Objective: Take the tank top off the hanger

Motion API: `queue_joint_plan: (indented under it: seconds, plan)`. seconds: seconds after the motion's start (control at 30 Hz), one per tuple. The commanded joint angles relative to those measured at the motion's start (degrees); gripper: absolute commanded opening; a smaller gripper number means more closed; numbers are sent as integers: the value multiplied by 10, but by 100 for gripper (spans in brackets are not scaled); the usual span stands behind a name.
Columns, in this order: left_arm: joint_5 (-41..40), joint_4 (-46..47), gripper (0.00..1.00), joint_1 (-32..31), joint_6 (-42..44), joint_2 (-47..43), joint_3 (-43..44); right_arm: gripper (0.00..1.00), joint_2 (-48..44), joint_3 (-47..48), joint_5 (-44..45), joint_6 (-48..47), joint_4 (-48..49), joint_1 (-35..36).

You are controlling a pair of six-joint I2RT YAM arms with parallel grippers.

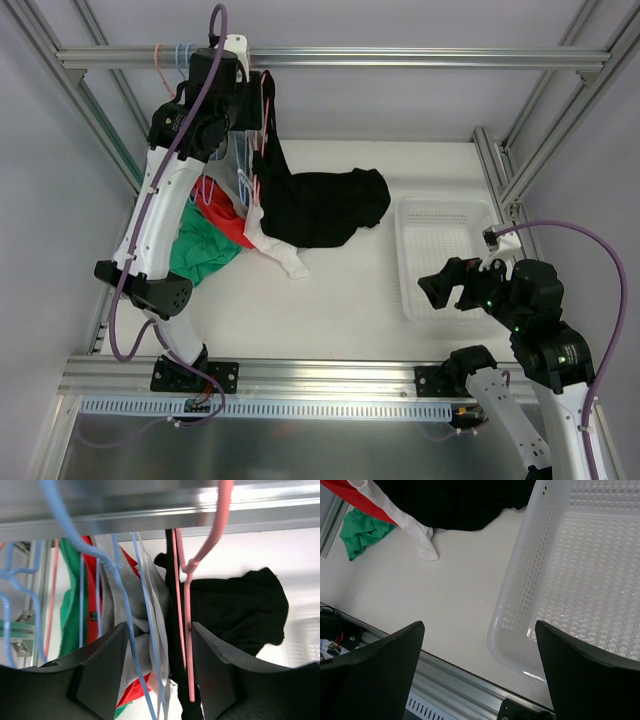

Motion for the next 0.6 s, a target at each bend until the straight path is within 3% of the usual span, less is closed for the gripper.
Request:
queue_joint_plan:
  seconds: [0.0,0.2,0.37,0.57]
  plan:
    - [-48,22,55,-3,10,-42,10,100,3,-1,-16,7,28,-3]
    - [-41,30,59,-5,14,-76,12,99,3,-8,-22,7,35,-2]
    - [20,35,52,-22,4,-73,11,100,6,-10,-29,21,40,-2]
    - [25,43,46,-25,13,-20,19,100,3,-8,-33,20,40,-3]
